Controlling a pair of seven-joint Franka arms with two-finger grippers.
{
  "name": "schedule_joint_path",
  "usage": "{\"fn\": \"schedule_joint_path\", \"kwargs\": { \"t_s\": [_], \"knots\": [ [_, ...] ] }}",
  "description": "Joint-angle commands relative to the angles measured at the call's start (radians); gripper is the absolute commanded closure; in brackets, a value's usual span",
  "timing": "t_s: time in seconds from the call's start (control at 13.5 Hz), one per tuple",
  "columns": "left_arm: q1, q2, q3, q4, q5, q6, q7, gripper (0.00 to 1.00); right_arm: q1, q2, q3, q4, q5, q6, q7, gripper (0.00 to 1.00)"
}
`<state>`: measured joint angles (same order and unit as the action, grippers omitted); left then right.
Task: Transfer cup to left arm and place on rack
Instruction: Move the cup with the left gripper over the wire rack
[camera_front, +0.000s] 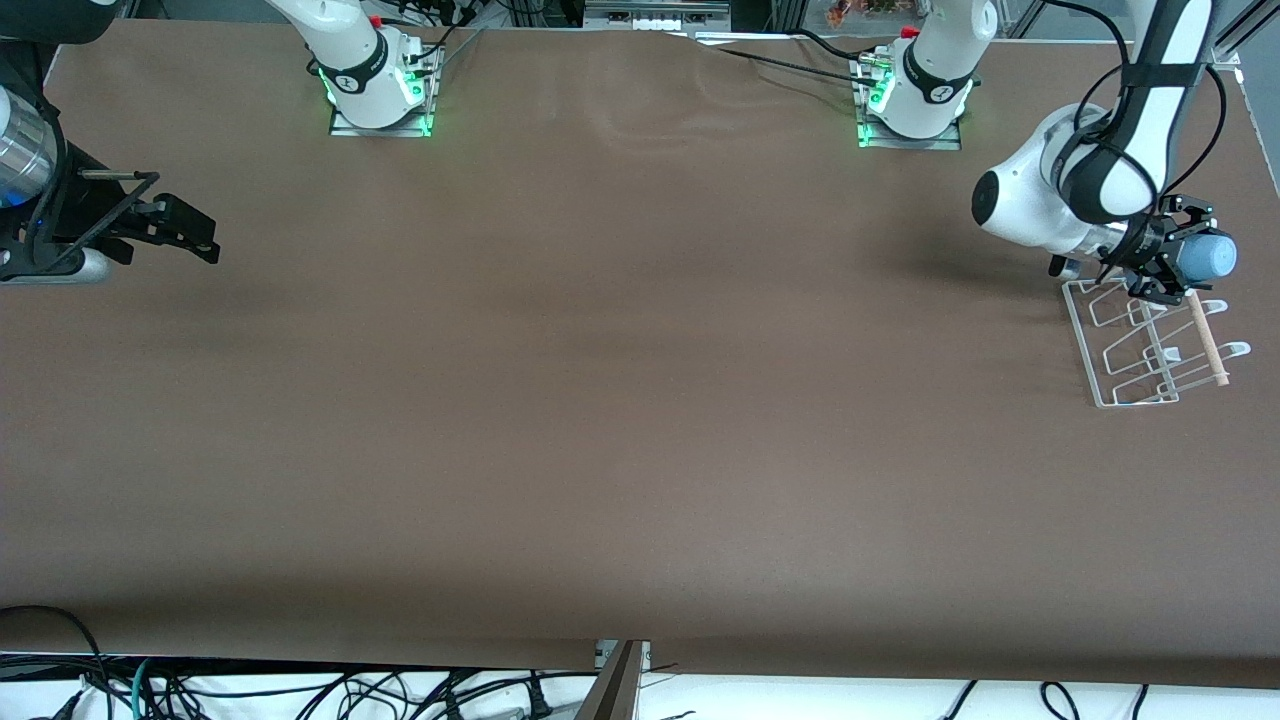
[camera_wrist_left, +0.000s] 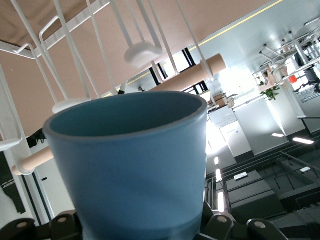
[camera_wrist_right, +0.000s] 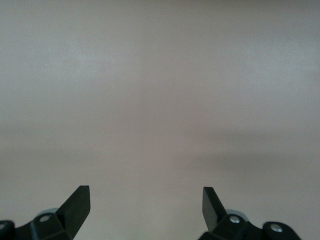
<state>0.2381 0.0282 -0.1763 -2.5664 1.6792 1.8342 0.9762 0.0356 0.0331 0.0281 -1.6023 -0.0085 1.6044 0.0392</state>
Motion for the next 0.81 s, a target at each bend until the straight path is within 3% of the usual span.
{"fn": "schedule_joint_path", "kwargs": {
  "t_s": [0.0,0.74],
  "knots": [
    [0.007,-0.051,-0.003,-0.057,0.06,0.016,-0.045,1.0,0.004,0.007,-0.004,0.018,0.015,-0.015,-0.012,0.01],
    [0.027,-0.06,-0.002,-0.101,0.125,0.019,-0.132,1.0,0.01,0.016,0.003,0.016,0.013,-0.015,-0.01,0.01]
  ]
}}
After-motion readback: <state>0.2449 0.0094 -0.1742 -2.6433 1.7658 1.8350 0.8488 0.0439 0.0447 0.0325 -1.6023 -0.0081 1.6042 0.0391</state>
